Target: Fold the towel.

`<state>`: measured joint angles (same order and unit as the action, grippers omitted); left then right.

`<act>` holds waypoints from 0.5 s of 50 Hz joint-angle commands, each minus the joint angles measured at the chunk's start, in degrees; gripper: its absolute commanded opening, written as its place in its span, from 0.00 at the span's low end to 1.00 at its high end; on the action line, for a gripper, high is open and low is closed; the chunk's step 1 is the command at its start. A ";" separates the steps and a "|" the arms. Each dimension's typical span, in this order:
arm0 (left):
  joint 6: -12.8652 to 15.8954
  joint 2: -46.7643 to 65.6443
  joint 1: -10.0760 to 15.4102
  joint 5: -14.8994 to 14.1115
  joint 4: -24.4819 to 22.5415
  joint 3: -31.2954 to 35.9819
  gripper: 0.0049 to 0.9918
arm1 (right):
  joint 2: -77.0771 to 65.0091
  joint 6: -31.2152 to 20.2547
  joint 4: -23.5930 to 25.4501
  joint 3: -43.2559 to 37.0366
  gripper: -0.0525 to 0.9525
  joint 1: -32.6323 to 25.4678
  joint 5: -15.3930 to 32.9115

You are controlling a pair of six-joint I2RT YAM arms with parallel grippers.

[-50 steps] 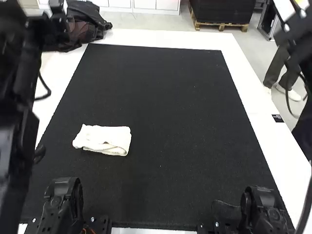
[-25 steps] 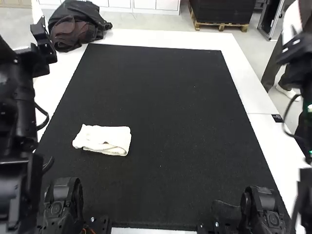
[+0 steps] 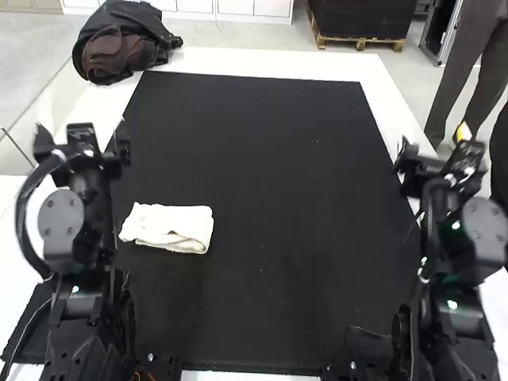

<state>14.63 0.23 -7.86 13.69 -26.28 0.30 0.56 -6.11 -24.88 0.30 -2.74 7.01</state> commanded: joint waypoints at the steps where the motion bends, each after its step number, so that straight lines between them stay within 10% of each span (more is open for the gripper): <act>1: 3.03 -0.49 0.30 -0.42 2.73 -0.12 0.97 | -0.47 0.75 4.49 -0.21 0.96 -0.68 4.77; 13: 3.03 -0.49 0.30 -7.37 22.68 -0.12 0.97 | -0.47 5.05 23.30 -0.30 0.96 -0.42 1.26; 25: 2.51 -0.49 0.30 -12.11 24.09 -0.21 0.97 | -0.47 5.49 23.04 -0.30 0.96 -0.42 1.26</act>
<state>16.91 0.34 -7.86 5.87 -2.61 0.32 0.58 -1.50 -1.39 0.32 -2.74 8.80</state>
